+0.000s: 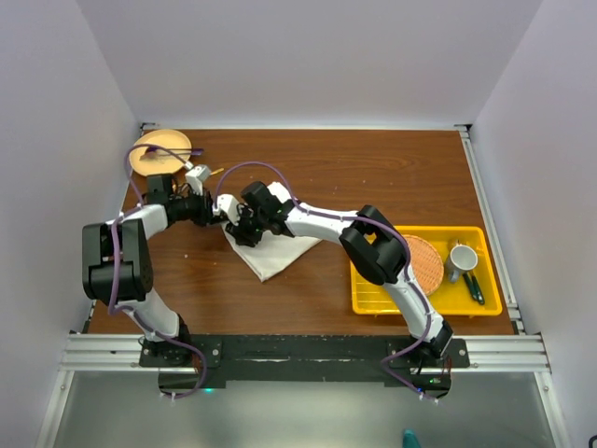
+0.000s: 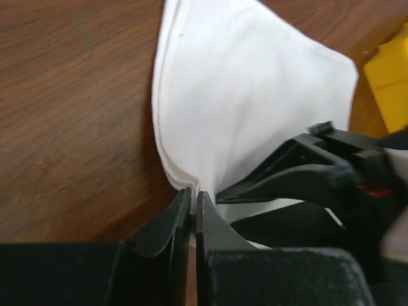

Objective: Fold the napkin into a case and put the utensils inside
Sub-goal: Pick up the lower triangle-folded napkin from the center of the board.

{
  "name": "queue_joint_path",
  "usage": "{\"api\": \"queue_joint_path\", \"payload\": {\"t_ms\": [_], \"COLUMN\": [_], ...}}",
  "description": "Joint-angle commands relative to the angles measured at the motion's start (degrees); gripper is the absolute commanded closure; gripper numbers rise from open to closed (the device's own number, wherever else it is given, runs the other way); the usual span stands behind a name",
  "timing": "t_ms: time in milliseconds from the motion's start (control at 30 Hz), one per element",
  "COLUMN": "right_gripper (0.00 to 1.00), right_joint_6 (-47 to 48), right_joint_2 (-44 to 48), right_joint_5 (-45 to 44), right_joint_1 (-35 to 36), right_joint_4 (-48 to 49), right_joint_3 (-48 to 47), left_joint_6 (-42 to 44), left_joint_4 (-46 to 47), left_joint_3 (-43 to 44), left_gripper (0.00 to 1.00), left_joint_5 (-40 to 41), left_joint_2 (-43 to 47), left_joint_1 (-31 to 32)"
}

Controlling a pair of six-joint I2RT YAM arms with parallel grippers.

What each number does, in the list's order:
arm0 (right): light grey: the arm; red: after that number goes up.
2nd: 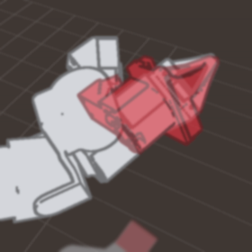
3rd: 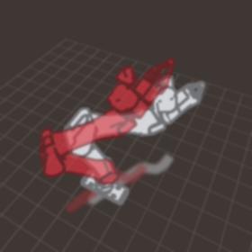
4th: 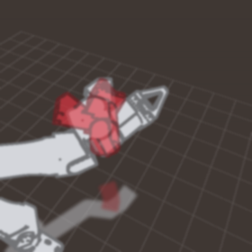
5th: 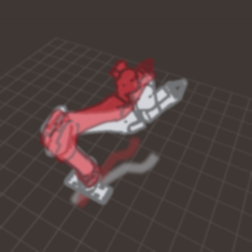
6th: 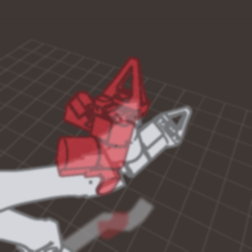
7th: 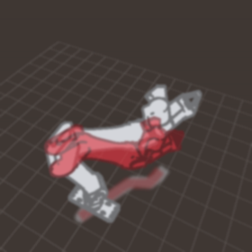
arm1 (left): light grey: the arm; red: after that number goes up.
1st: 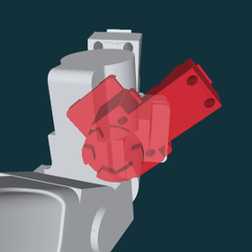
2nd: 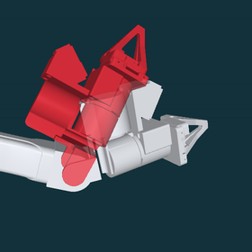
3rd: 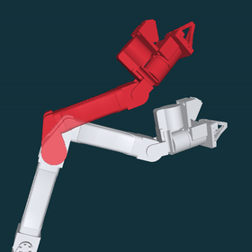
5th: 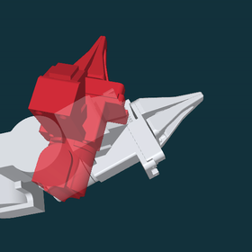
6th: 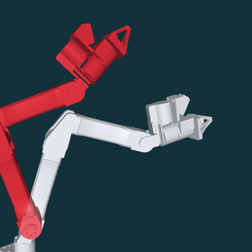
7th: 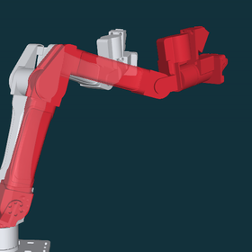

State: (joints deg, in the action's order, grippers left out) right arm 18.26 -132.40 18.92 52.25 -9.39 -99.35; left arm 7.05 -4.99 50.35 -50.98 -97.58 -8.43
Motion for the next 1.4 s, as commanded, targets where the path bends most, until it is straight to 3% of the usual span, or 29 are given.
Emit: {"api": "queue_joint_path", "payload": {"t_ms": [0, 167, 467, 700, 967, 1133, 1367], "right_gripper": [0.64, 0.64, 0.63, 0.62, 0.57, 0.57, 0.57], "right_joint_6": [0.3, -0.2, -3.8, -5.0, -7.3, -11.7, -16.3], "right_joint_2": [-0.4, 0.1, 2.5, 5.0, 14.5, 16.5, 12.9], "right_joint_5": [-2.4, -2.9, -2.7, -2.0, 1.2, 5.6, 6.7], "right_joint_1": [0.3, 0.4, 0.4, 0.3, -3.9, -9.4, -9.8], "right_joint_4": [1.9, 3.1, 6.2, 5.3, -6.4, -14.2, -12.5], "right_joint_3": [1.2, 2.3, 3.5, 3.0, 4.1, 7.8, 12.1], "left_joint_6": [2.4, 10.2, 17.2, 17.0, 16.4, 16.7, 16.7], "left_joint_4": [-5.2, -14.1, -18.5, -17.0, -17.3, -17.6, -18.3], "left_joint_3": [1.5, 1.1, 0.3, 1.9, 3.0, 3.6, 5.0], "left_gripper": [1.0, 1.0, 1.0, 1.0, 1.0, 1.0, 1.0], "left_joint_5": [-10.6, -11.8, -8.5, -0.2, 4.5, 4.1, 0.4], "left_joint_2": [3.9, 3.5, -2.5, -6.7, -8.6, -8.2, -5.4], "left_joint_1": [1.6, 3.7, 4.5, 4.7, 4.7, 4.7, 4.7]}}
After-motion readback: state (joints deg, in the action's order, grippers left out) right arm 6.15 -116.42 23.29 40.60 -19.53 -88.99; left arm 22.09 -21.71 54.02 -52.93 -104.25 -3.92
